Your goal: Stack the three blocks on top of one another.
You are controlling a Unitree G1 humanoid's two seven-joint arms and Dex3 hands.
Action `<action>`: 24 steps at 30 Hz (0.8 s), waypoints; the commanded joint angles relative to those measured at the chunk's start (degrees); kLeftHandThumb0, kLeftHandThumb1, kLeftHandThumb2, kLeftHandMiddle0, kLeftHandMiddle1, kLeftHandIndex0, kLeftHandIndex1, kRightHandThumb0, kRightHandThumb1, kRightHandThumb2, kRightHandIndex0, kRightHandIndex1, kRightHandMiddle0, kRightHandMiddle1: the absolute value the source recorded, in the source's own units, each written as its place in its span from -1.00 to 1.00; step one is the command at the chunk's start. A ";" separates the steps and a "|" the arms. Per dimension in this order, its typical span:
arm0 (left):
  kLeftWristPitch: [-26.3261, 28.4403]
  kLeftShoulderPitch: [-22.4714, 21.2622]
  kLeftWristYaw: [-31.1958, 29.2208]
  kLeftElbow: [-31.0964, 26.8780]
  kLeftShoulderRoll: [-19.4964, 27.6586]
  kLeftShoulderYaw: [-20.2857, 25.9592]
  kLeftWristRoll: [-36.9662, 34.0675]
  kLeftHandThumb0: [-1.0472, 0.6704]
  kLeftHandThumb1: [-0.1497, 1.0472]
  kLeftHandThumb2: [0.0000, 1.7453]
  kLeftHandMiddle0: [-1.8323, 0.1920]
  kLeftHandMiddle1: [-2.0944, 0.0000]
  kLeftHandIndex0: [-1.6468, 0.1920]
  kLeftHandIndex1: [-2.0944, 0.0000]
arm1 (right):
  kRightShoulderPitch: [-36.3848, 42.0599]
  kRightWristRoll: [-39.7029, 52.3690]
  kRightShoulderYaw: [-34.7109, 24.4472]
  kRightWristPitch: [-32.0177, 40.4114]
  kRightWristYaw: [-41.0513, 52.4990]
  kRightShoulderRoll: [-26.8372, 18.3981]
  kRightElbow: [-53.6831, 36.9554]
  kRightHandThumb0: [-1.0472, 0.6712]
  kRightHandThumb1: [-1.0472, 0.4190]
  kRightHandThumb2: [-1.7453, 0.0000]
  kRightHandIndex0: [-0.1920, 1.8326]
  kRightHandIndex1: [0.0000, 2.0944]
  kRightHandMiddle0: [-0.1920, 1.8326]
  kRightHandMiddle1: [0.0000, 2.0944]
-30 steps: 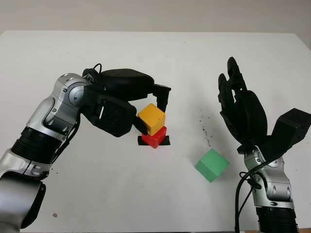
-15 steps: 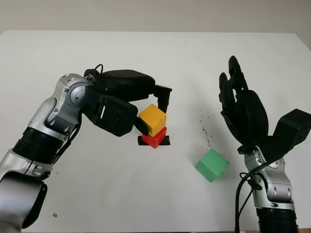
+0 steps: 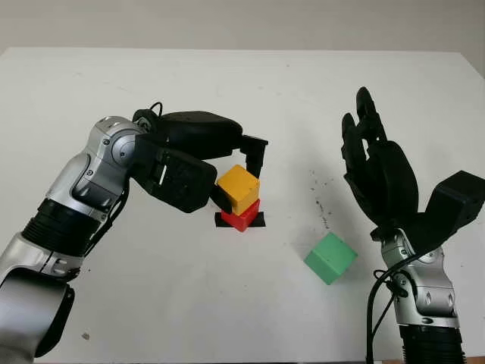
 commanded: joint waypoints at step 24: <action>5.46 1.09 -3.40 -4.33 -0.21 -0.34 -1.57 -0.54 0.92 -0.94 0.87 0.96 0.78 0.91 | 0.90 0.05 -0.12 -0.64 0.41 0.41 -0.61 -0.70 -1.00 0.41 -1.00 -1.00 -1.00 -1.00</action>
